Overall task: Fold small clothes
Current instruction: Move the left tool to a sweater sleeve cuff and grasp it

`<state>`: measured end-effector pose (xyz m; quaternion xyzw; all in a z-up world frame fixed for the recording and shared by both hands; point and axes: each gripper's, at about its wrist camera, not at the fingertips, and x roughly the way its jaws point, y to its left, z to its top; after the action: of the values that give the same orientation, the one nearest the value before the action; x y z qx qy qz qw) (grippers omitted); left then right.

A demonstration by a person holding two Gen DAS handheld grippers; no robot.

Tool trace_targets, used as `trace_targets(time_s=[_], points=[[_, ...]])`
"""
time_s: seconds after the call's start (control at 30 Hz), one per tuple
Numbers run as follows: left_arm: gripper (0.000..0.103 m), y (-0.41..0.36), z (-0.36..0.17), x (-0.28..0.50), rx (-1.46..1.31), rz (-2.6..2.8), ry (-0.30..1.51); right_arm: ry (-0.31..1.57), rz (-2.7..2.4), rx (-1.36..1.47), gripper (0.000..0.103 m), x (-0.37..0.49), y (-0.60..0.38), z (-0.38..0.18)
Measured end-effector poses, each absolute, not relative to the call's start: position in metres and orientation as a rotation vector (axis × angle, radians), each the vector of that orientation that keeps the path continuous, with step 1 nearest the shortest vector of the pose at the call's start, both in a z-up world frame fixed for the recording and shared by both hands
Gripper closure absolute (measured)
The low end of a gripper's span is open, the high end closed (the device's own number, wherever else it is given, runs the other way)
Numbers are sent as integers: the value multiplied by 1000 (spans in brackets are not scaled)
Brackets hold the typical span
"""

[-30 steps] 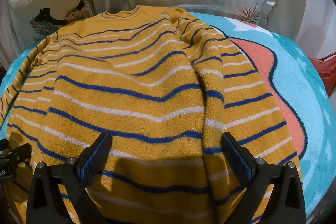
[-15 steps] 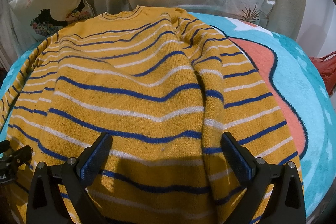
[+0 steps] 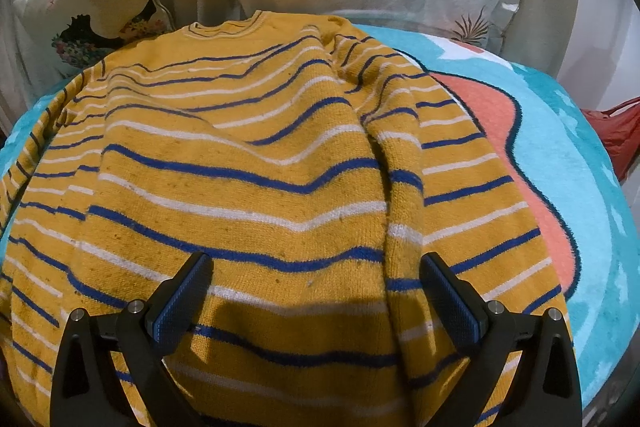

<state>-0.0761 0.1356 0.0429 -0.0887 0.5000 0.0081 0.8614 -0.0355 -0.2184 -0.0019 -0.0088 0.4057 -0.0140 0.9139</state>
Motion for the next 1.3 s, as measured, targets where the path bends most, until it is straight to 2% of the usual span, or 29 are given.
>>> trace_targets(time_s=[0.13, 0.33, 0.6, 0.63, 0.67, 0.73, 1.07, 1.3], points=[[25, 208, 51, -82, -254, 181, 1022, 835, -32, -18, 0, -35, -218, -1], [25, 284, 25, -88, -240, 324, 1108, 835, -34, -19, 0, -35, -219, -1], [25, 301, 1, -85, -385, 124, 1151, 834, -41, -21, 0, -35, -220, -1], [35, 299, 0, -83, -372, 123, 1154, 834, -41, -21, 0, -35, -220, -1], [62, 296, 1, -83, -340, 120, 1155, 834, -41, -22, 0, -35, -220, -1], [94, 294, 4, -83, -358, 79, 1172, 834, -43, -22, 0, -35, -220, -1], [95, 320, 48, -66, -525, 20, 1076, 844, -47, -18, 0, -35, -221, -1], [95, 261, 91, -26, -551, -143, 1046, 930, -77, -10, 0, -25, -219, 5]])
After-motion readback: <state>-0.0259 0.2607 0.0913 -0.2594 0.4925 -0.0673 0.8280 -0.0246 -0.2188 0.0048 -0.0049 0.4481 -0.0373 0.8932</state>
